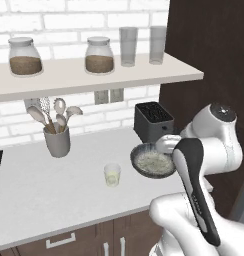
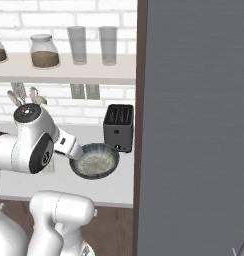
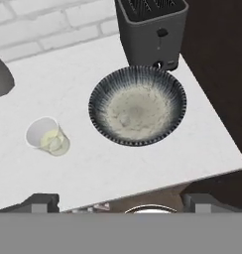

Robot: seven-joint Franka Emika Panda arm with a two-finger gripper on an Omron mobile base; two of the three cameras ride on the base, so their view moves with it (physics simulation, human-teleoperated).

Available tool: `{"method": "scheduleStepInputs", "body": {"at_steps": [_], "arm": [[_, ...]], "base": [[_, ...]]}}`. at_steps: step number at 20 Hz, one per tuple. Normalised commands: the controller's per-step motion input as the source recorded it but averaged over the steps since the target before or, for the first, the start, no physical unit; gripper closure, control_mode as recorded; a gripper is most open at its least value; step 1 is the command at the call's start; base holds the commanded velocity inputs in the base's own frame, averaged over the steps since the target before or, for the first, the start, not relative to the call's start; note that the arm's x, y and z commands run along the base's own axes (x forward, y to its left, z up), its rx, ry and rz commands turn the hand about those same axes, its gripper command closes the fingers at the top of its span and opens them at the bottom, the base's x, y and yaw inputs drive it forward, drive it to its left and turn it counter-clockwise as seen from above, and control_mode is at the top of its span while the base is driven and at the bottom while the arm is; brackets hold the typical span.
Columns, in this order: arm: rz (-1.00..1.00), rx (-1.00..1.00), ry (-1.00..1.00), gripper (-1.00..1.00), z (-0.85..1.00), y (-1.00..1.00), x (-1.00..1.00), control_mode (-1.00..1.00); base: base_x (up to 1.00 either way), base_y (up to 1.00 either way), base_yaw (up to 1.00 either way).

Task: Grab a lemon wedge from the fridge and one ice cube from the ice bowl, and put them in the glass of lemonade.

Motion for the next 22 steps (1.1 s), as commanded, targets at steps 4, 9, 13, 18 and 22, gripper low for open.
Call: {"method": "scheduleStepInputs", "body": {"at_steps": [4, 9, 13, 18, 22], "arm": [[0.00, 0.04, -0.12, -1.00, -0.05, 0.00, -1.00, -1.00], [0.01, 0.00, -0.06, -1.00, 0.03, 0.00, -0.56, -1.00], [0.00, 0.00, 0.00, -1.00, 0.00, 0.00, 0.00, -1.00], [0.00, 0.00, 0.00, -1.00, 0.00, 0.00, -0.12, 1.00], [0.00, 0.00, 0.00, -1.00, 0.00, 0.00, 0.00, 1.00]], "base": [[0.00, 0.00, 0.00], [0.00, 0.00, 0.00], [0.00, 0.00, 0.00], [-0.15, 0.00, 0.00], [-1.00, -0.02, -0.01]]}}
